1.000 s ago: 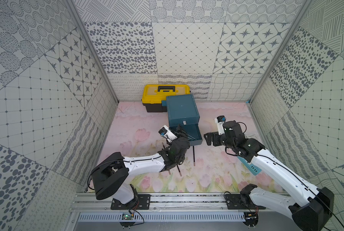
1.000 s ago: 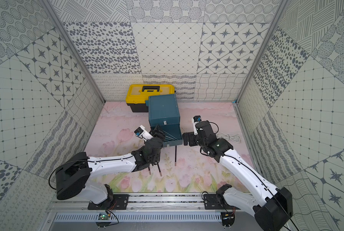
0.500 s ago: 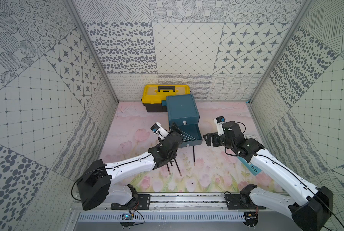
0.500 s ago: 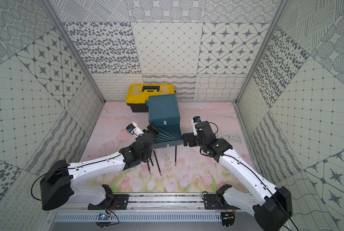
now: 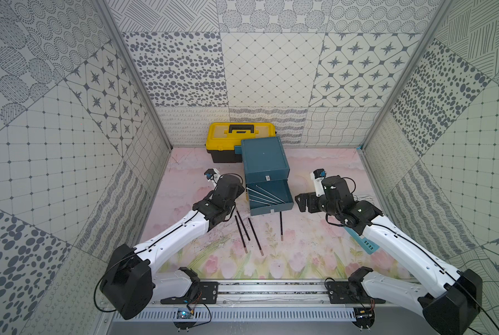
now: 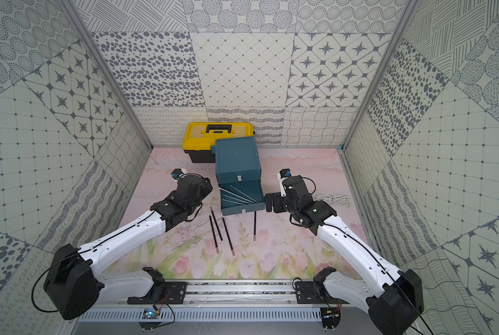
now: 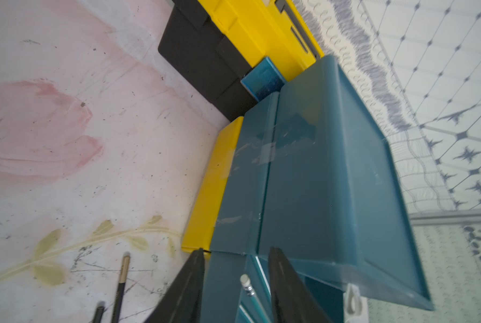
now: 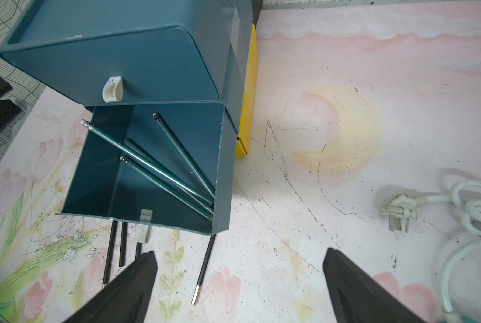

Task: Please place the pencils in the drawer according to their color
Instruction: Place the pencil in the drawer, then adjust the pencil in the drawer.

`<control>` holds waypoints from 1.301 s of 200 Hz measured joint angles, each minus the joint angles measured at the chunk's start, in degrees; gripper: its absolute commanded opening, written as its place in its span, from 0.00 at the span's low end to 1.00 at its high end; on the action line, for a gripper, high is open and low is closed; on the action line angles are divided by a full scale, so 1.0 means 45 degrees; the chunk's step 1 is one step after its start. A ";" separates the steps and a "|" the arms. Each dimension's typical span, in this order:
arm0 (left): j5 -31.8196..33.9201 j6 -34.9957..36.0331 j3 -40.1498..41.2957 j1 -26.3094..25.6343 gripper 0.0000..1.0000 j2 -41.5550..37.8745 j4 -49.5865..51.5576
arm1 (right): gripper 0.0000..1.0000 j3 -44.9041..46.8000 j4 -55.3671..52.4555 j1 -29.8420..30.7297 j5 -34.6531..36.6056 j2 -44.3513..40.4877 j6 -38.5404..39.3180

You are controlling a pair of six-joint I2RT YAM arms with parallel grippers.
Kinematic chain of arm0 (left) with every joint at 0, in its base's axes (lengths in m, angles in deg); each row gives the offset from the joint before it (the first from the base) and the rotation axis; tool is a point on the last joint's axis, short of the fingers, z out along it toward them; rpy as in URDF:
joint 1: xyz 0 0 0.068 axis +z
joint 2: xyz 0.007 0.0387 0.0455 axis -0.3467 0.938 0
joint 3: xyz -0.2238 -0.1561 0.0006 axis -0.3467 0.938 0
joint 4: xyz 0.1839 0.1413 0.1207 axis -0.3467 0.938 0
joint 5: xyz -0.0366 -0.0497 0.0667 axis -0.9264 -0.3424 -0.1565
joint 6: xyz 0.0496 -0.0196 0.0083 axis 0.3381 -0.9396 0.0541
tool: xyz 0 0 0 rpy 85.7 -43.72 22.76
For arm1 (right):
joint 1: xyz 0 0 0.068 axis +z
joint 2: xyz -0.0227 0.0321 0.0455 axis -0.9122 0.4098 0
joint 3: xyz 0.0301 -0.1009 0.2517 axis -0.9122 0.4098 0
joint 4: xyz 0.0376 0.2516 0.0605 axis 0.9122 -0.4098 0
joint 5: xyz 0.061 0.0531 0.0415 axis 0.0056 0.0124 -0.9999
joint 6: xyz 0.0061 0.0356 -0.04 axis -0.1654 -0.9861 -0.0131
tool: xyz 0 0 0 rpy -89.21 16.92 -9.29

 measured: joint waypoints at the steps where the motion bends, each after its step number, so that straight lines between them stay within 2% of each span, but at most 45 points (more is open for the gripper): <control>1: -0.0058 0.0024 0.0000 0.0024 0.34 0.0019 0.0024 | 0.99 -0.0005 0.0000 0.0000 0.0005 0.0000 0.0000; 29: -0.1292 0.0151 0.0000 0.0389 0.26 0.0495 0.0423 | 0.99 0.0000 0.0000 0.0000 0.0019 0.0000 -0.0034; 114: -0.3376 0.0437 -0.0019 0.0787 0.18 0.1919 0.0520 | 0.99 -0.0005 0.0078 0.0000 0.0107 0.0345 -0.0092; 179: -0.4167 0.0481 -0.0398 0.0787 0.14 0.2370 0.0189 | 0.99 -0.0005 0.0194 0.0000 0.0107 0.0646 -0.0092; 260: -0.4148 0.0675 -0.0884 0.0787 0.13 0.2370 0.0219 | 0.99 -0.0005 0.0238 0.0000 0.0112 0.0680 -0.0092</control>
